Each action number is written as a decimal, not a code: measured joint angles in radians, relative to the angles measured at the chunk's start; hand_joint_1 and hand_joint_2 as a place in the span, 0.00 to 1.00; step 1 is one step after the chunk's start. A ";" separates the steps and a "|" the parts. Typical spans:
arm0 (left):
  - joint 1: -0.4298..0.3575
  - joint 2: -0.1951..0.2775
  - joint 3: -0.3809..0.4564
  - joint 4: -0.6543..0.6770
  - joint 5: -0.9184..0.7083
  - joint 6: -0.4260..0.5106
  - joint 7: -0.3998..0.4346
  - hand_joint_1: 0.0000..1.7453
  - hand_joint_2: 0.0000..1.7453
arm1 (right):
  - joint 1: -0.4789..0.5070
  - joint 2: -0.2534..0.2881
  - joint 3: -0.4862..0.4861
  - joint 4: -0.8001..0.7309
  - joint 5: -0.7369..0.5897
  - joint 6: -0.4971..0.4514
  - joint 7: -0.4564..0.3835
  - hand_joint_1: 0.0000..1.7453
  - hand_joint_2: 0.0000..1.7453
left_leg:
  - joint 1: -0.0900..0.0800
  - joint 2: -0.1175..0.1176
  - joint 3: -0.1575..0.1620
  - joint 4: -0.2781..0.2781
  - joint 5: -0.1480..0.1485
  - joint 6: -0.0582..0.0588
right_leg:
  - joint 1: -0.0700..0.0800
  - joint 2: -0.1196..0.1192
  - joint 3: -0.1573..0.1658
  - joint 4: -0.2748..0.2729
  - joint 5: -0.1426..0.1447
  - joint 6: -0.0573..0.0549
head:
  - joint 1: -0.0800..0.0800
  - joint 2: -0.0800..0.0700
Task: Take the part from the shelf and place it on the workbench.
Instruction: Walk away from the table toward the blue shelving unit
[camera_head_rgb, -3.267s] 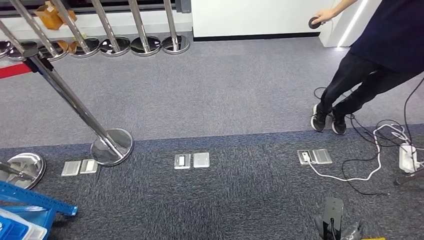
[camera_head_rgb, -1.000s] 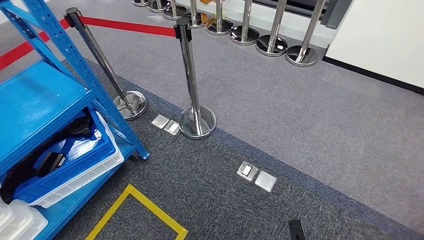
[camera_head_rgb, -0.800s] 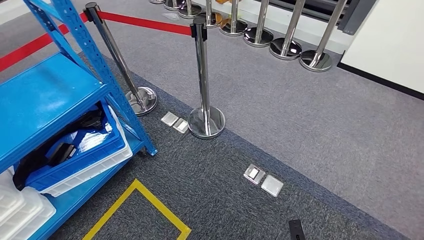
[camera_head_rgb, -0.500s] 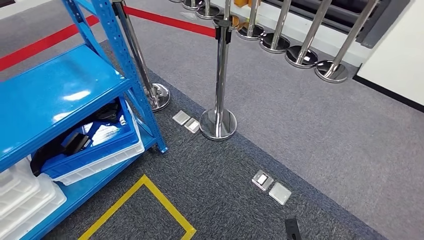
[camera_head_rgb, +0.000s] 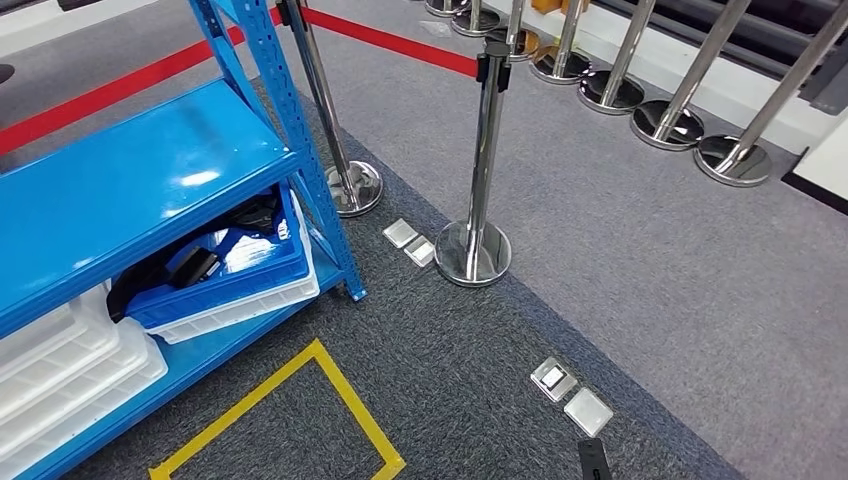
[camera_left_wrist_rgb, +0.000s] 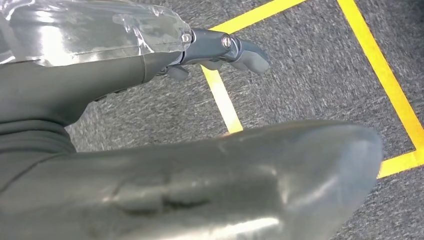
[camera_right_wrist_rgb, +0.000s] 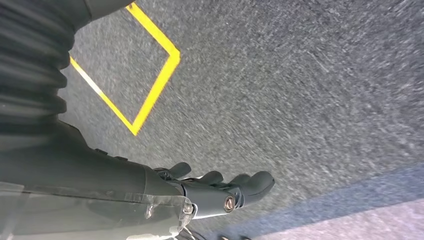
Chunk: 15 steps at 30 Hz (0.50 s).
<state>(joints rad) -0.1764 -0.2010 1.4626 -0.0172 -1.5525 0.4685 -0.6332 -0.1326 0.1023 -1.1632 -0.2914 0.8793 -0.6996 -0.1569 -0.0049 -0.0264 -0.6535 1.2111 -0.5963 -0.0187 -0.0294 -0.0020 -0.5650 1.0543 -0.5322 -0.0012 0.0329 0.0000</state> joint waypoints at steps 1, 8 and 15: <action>0.000 0.000 0.000 0.000 -0.002 0.000 0.001 0.00 0.00 | 0.001 0.000 -0.002 0.000 0.002 0.000 0.001 0.00 1.00 | 0.002 0.008 -0.032 0.062 -0.024 -0.003 | 0.002 -0.013 0.001 0.000 -0.002 -0.003 | -0.001 0.000; 0.003 0.000 0.000 0.000 -0.010 0.000 0.003 0.00 0.00 | -0.002 -0.001 -0.009 0.001 0.008 0.000 0.003 0.00 1.00 | -0.012 0.077 0.055 -0.142 0.096 0.024 | 0.009 -0.080 0.028 -0.002 -0.024 0.007 | -0.001 0.000; 0.002 0.000 0.000 0.000 -0.016 0.001 0.000 0.00 0.00 | -0.011 -0.001 -0.013 0.007 0.010 0.000 -0.002 0.00 1.00 | -0.007 0.033 0.081 -0.193 0.106 0.054 | 0.006 -0.019 -0.012 0.118 -0.106 0.029 | 0.003 0.000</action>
<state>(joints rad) -0.1743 -0.2014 1.4626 -0.0172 -1.5686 0.4693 -0.6331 -0.1433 0.1011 -1.1758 -0.2844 0.8888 -0.6996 -0.1584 -0.0117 0.0065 -0.5727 1.0177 -0.4907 0.0348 -0.0235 -0.0210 -0.5766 1.1728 -0.6378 0.0280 0.0355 0.0000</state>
